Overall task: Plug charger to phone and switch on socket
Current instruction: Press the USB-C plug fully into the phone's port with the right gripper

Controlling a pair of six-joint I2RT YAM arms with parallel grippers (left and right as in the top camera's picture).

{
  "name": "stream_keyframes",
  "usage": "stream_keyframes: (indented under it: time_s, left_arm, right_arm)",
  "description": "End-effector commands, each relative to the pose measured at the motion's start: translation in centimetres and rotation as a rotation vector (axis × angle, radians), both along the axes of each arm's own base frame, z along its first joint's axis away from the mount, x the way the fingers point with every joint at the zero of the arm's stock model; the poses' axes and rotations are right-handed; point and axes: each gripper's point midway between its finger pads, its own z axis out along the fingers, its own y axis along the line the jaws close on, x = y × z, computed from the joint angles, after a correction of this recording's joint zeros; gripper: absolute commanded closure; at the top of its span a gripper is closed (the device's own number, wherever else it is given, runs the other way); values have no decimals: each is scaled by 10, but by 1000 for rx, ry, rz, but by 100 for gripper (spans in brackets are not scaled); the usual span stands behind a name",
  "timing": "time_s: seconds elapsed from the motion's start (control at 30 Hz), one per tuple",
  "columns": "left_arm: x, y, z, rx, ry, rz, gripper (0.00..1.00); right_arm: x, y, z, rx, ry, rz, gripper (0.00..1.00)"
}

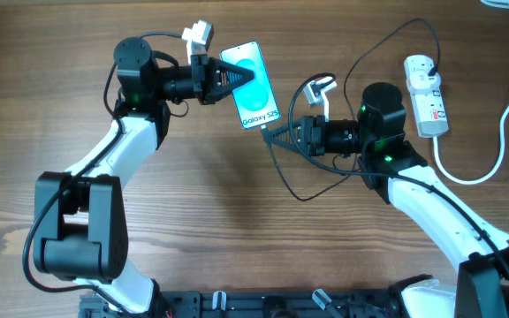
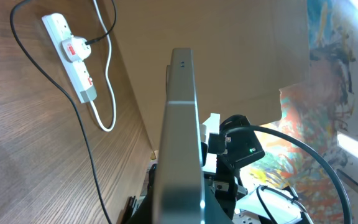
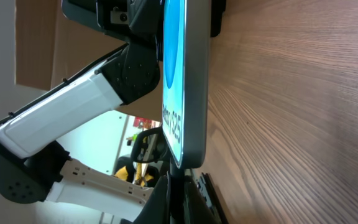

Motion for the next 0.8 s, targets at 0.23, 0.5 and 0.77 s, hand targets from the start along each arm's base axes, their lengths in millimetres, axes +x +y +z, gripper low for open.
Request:
stream_keyframes:
  time_s: [0.23, 0.5, 0.77]
  left_arm:
    - [-20, -6, 6, -1, -35, -111, 96]
    - [-38, -19, 6, -2, -79, -201, 96]
    - [-13, 4, 6, 1, -75, -79, 96]
  right_arm:
    - [14, 0, 14, 21, -31, -75, 96]
    - [22, 0, 24, 43, -83, -113, 96]
    - [7, 2, 26, 56, -77, -25, 64]
